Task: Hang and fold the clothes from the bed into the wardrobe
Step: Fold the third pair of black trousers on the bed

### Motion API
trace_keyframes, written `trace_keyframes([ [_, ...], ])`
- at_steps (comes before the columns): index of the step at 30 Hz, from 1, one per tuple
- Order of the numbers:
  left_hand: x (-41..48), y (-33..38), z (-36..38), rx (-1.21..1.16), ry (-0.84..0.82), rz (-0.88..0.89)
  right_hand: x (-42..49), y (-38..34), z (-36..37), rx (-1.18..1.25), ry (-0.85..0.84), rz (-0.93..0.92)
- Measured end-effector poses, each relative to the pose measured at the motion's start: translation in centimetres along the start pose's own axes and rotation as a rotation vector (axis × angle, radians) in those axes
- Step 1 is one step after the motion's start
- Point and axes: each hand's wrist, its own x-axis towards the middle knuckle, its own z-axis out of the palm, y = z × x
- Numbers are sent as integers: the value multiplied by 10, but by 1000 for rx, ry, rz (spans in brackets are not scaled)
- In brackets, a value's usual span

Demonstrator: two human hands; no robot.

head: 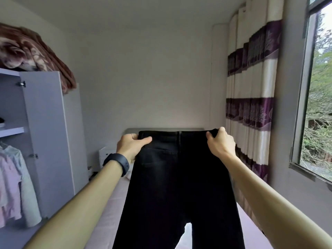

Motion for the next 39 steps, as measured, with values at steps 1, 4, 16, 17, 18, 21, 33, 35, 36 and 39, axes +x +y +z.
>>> trace_keyframes([
  [1, -7, -7, 3, -73, -30, -39, -11, 3, 5, -11, -23, 21],
  [4, -30, -21, 17, -240, -136, -133, -39, 10, 19, 5, -58, 60],
  [16, -91, -44, 70, -461, -278, -208, -108, 13, 56, 407, -51, 80],
  [17, -94, -46, 75, -457, -289, -202, -111, 16, 56, 429, -50, 84],
  [18, -97, -47, 80, -448, -290, -194, -113, 19, 55, 457, -57, 86],
  [21, -104, -49, 96, -451, -258, -175, -120, 28, 50, 574, -130, 130],
  [33, -131, -43, 141, -447, -287, -189, -137, 88, 15, 947, -430, 105],
  [35, -133, -44, 141, -423, -346, -183, -137, 96, 11, 975, -469, 108],
  [36, -132, -45, 141, -417, -362, -186, -137, 100, 9, 973, -481, 100],
  [39, -130, -48, 144, -408, -392, -226, -141, 105, 4, 939, -513, 85],
])
